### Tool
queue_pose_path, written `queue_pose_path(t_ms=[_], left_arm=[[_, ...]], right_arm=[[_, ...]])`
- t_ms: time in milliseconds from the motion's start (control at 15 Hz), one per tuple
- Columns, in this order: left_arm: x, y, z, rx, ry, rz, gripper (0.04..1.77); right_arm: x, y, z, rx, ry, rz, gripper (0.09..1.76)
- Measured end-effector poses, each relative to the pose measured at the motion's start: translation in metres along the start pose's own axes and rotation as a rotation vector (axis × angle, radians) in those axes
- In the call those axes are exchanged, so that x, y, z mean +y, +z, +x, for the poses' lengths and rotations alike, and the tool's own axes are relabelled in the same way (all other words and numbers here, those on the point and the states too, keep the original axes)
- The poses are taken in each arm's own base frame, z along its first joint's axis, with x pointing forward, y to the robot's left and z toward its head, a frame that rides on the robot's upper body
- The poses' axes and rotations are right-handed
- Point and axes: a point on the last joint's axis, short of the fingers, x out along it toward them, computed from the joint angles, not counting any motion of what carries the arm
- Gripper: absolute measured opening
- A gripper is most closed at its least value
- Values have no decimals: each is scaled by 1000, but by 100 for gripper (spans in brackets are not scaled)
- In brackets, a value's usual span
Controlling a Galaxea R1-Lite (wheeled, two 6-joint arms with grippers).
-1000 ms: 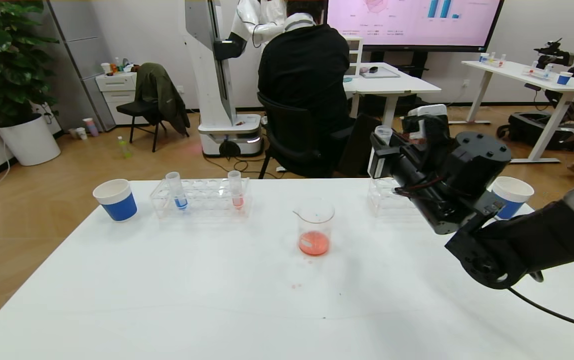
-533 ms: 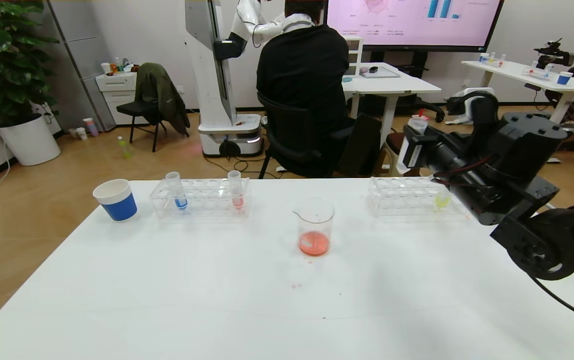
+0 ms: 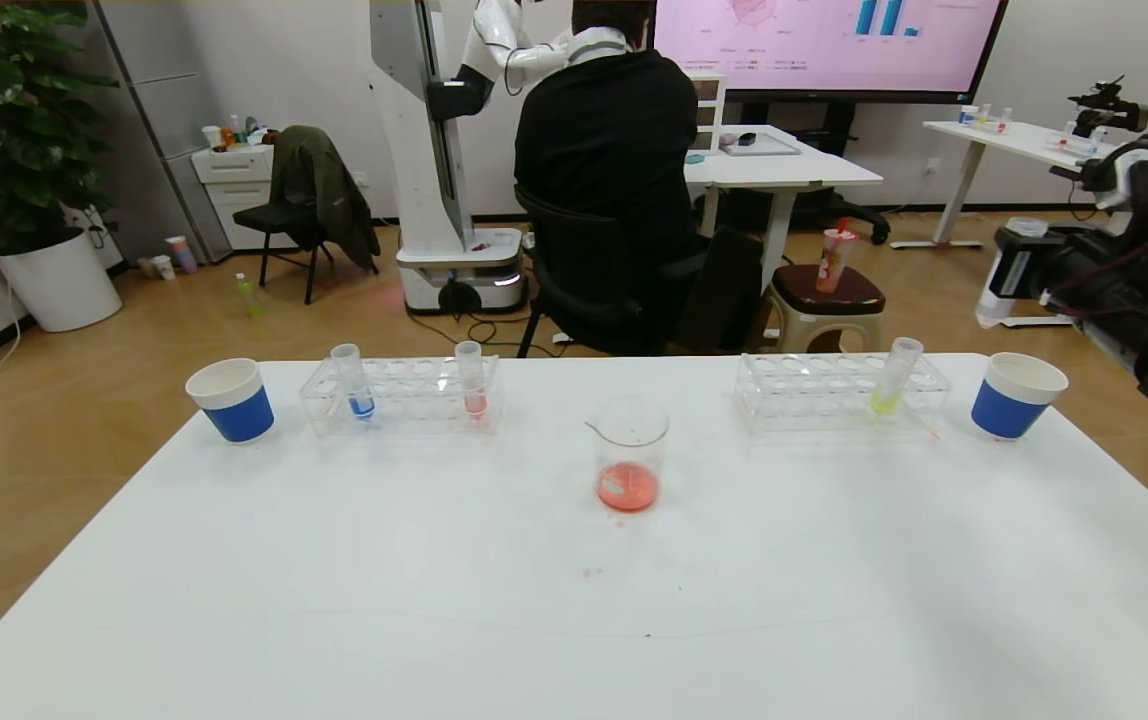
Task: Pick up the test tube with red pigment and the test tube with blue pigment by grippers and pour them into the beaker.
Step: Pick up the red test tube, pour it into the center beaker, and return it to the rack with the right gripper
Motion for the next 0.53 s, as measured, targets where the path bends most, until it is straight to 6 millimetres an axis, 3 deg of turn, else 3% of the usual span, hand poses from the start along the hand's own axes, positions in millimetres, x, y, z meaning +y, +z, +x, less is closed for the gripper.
queue_pose_path(t_ms=[200, 533], left_arm=[[0, 0, 0, 0, 0, 0, 175], [0, 0, 0, 0, 0, 0, 175]], right_arm=[[-36, -5, 10, 7, -66, -10, 51], [-49, -38, 29, -11, -103, -15, 51]])
